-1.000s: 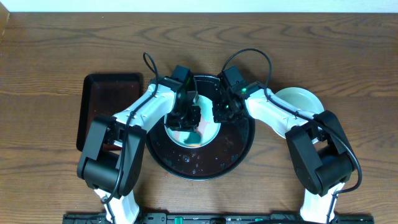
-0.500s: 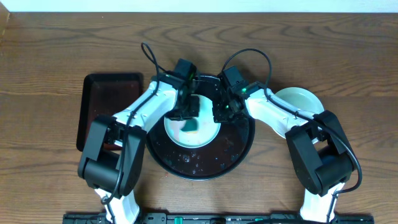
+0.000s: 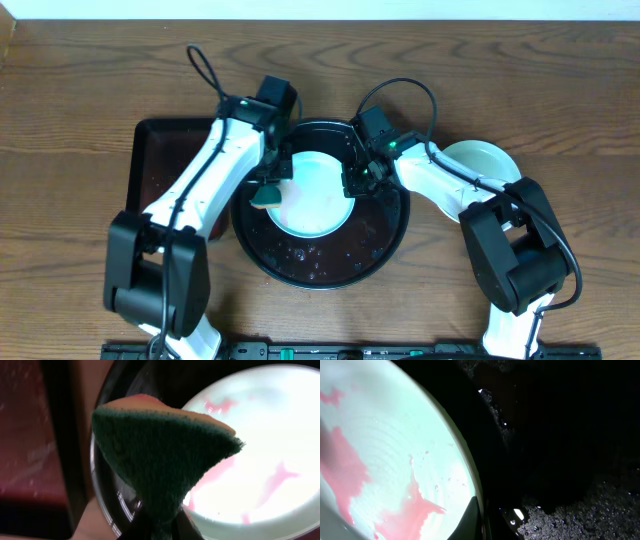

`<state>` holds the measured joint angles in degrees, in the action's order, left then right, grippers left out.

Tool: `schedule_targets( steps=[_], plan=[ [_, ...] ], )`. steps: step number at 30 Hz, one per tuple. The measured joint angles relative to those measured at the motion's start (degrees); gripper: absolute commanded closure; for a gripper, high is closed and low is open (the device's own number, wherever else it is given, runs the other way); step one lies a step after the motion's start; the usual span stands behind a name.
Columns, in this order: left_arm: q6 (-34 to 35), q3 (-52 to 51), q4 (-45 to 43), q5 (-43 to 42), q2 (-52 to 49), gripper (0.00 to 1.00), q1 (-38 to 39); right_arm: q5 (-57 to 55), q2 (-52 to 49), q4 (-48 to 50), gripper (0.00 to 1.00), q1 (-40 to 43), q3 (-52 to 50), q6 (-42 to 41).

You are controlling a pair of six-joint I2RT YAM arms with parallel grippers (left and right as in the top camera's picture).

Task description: Clean dirty plates on tray and stack at the side

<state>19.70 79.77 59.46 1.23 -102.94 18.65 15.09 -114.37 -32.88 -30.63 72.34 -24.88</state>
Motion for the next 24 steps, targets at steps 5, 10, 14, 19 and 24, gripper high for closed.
schedule_targets(
  steps=[5, 10, 14, 19, 24],
  plan=[
    [0.0, 0.0, 2.5, -1.4, 0.9, 0.93, -2.6, -0.3, 1.0, -3.8, 0.99, 0.0, 0.1, 1.2],
    [0.0, 0.0, 2.5, -1.8, 0.9, 0.93, -3.5, -4.1, 5.7, -9.2, 0.99, 0.0, -0.7, 2.3],
    [0.0, 0.0, 2.5, -2.3, 0.9, 0.93, -3.4, -10.1, 12.3, -12.5, 0.99, -0.2, -0.8, 2.9],
    [0.0, 0.0, 2.5, -2.4, 0.9, 0.93, -3.4, -19.5, 19.1, -16.2, 0.99, -1.8, -0.8, 3.0],
    [0.0, 0.0, 2.5, -2.4, 0.9, 0.92, -3.4, -30.8, 23.8, -18.6, 0.99, -5.8, -0.8, 2.7]
  ],
)
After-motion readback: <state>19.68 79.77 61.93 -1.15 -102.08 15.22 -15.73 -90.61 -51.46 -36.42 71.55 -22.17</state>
